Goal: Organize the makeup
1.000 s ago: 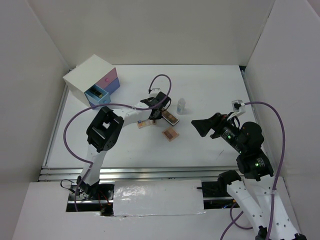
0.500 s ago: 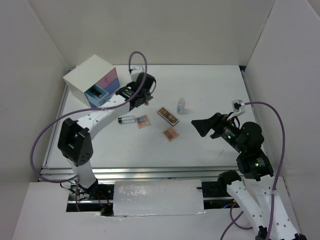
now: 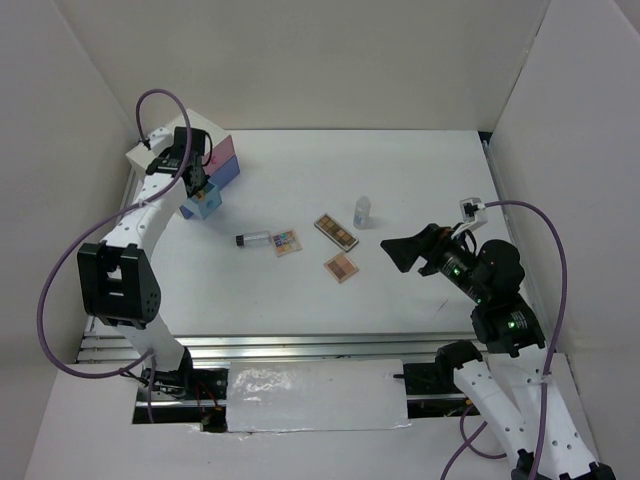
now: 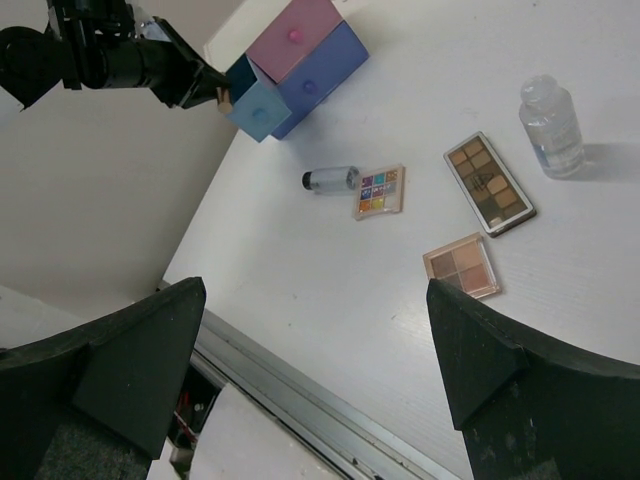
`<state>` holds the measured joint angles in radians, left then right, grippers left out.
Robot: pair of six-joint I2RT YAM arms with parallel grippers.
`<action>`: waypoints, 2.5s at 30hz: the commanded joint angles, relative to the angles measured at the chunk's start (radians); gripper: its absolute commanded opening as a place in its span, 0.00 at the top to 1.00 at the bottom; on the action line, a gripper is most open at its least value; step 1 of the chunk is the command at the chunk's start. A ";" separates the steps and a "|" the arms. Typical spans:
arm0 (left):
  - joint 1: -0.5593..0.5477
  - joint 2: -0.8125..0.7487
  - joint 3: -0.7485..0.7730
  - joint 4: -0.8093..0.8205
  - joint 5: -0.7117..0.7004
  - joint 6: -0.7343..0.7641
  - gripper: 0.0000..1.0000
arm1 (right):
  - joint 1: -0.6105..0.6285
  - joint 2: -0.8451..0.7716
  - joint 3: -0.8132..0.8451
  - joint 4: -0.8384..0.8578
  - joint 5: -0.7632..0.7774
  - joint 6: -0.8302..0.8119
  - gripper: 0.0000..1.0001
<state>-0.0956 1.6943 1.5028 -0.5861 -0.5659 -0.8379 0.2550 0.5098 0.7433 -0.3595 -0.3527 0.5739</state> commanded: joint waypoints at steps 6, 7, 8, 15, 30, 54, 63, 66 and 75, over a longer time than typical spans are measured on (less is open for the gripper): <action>0.040 0.007 -0.003 0.031 0.032 0.019 0.95 | -0.002 0.015 0.010 0.027 0.000 -0.035 0.00; 0.043 0.017 0.013 0.028 0.031 0.022 0.95 | -0.002 0.015 0.010 0.027 0.003 -0.036 0.00; 0.045 0.022 0.017 0.031 0.034 0.026 0.95 | 0.000 0.016 0.010 0.027 0.003 -0.037 0.00; 0.051 0.036 0.025 0.049 0.049 0.036 0.85 | -0.002 0.030 0.007 0.037 -0.005 -0.036 0.00; 0.001 -0.085 -0.082 0.160 0.080 0.083 0.29 | 0.000 0.032 -0.021 0.056 -0.008 -0.028 0.00; -0.127 0.037 -0.072 0.068 -0.087 0.134 1.00 | 0.000 0.016 -0.081 0.100 -0.029 -0.011 0.00; -0.053 0.137 0.080 0.017 -0.107 0.148 1.00 | -0.002 0.047 -0.094 0.129 -0.023 -0.020 0.00; -0.038 0.175 0.118 0.006 -0.121 0.148 1.00 | 0.000 0.067 -0.096 0.142 -0.028 -0.023 0.00; 0.007 0.268 0.208 0.000 -0.152 0.154 1.00 | -0.002 0.127 -0.097 0.185 -0.025 -0.028 0.00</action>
<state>-0.1020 1.9461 1.6604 -0.5785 -0.6685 -0.7055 0.2550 0.6186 0.6449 -0.2535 -0.3763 0.5629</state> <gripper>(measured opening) 0.037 0.999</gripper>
